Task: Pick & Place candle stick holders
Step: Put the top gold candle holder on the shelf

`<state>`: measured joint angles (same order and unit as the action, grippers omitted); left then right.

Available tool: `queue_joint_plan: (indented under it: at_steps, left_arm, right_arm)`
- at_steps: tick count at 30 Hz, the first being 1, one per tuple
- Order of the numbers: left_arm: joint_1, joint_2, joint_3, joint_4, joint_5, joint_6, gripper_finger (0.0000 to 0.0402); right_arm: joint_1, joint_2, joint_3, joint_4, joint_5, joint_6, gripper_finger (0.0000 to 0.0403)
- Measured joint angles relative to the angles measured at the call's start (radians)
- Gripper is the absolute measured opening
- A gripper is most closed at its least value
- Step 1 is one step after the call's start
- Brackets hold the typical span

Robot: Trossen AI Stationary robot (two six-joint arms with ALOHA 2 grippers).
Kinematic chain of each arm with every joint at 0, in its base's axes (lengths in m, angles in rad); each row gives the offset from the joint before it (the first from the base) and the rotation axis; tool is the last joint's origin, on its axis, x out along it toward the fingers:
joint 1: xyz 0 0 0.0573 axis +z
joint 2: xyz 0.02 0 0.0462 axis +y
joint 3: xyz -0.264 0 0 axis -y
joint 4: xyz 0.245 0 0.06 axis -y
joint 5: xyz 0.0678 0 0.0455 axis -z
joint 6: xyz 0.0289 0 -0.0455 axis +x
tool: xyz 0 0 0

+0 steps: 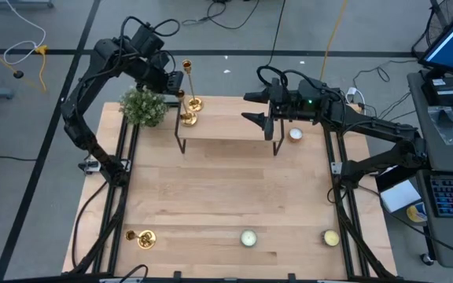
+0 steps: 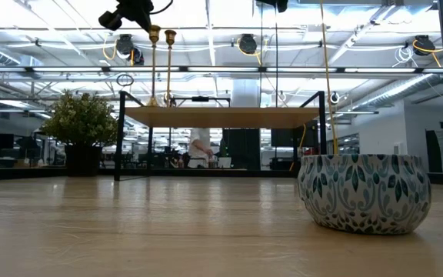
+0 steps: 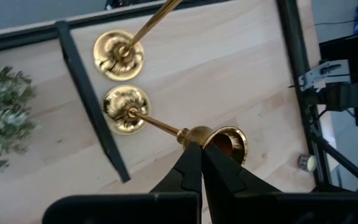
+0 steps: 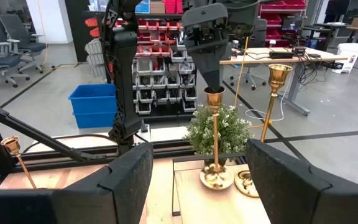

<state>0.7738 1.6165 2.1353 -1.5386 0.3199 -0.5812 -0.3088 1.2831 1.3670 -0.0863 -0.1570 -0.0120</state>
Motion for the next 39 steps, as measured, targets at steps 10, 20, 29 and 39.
queue_joint_plan:
  at_steps: [10,20,29,39]
  left_arm:
    - [0.0,0.0,0.0,-0.016,0.0,-0.004,0.0]
    - [-0.004,0.032,0.002,-0.018,-0.003,0.001,0.0001]
    - [-0.003,0.039,0.002,-0.001,0.004,0.001,0.0005]
    - [0.002,0.041,0.0,-0.005,-0.001,0.004,0.0051]
  right_arm:
    - [0.0,0.0,0.0,0.0,0.0,0.0,0.0249]
    - [0.0,0.0,0.0,0.0,0.0,0.0,0.0249]
    - [0.0,0.0,0.0,0.0,0.0,0.0,0.0249]
    - [0.0,0.0,0.0,0.0,0.0,-0.003,0.0249]
